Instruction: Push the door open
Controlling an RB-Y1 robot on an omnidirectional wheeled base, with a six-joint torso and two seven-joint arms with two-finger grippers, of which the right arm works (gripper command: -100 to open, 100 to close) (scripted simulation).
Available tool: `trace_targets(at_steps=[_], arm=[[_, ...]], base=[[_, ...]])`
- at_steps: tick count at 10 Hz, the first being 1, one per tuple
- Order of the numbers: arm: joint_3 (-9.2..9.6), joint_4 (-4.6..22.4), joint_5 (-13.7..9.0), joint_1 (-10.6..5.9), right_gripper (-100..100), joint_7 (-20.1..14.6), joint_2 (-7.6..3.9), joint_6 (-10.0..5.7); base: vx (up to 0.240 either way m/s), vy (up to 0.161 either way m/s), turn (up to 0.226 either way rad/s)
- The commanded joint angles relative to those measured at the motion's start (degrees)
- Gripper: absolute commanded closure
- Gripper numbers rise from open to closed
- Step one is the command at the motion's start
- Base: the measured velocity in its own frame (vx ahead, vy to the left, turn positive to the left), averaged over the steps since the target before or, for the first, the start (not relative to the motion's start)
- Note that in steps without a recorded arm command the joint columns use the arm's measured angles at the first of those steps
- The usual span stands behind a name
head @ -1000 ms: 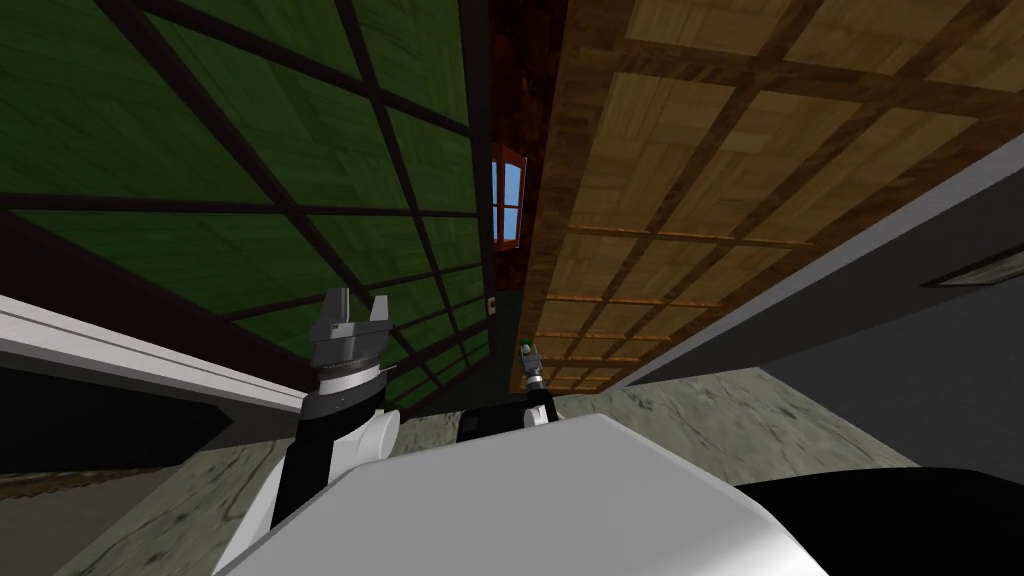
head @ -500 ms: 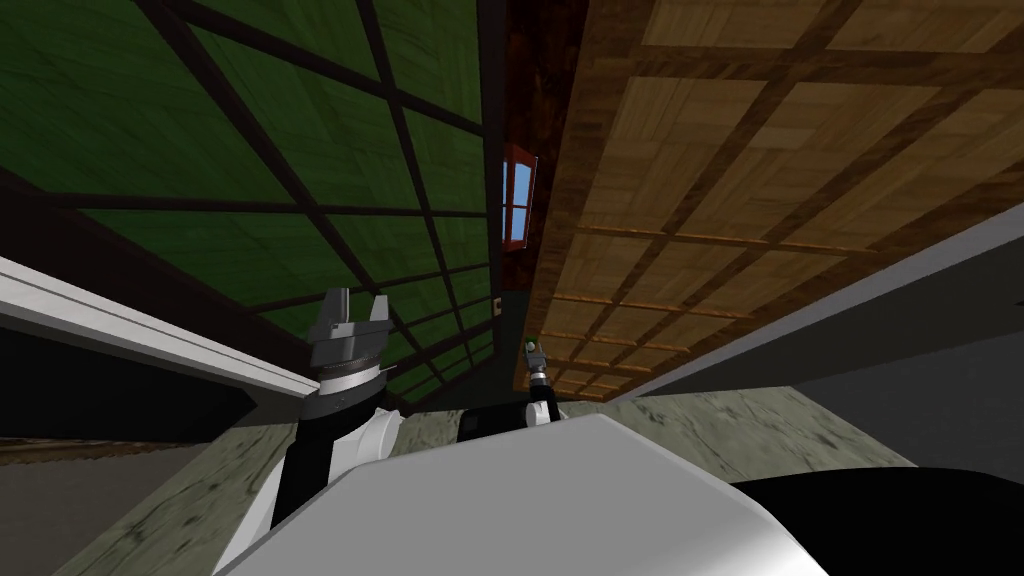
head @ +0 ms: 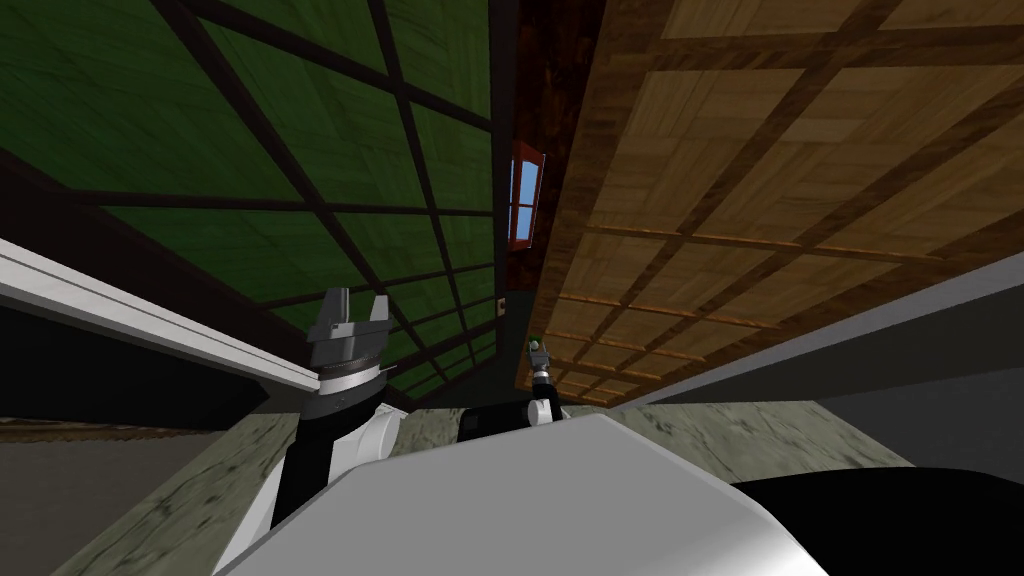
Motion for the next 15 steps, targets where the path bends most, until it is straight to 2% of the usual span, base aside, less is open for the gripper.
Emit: trace_targets(at_steps=[1,3,4,5,10,11,15], arm=[[-2.86,0.57,-0.72,-0.66,100,0.65,-0.96,-1.17],[-3.01,1.2,-0.72,-0.66,100,0.65,-0.96,-1.17],[-3.01,0.57,-0.72,-0.66,100,0.65,-0.96,-1.17],[-4.58,0.9,-1.09,-0.98,100,0.89,-0.93,-1.48],[-4.73,0.9,-1.09,-0.98,100,0.89,-0.93,-1.48],[-6.44,1.25,-1.47,-1.31,100,1.15,-0.86,-1.81],[-6.54,1.25,-1.47,-1.31,100,1.15,-0.86,-1.81]], base=[[0.016,-0.001,0.106],[0.017,-0.014,0.055],[0.018,0.003,-0.002],[0.026,0.007,0.118],[0.009,-0.004,0.017],[0.02,-0.009,0.144],[0.012,0.0,0.019]])
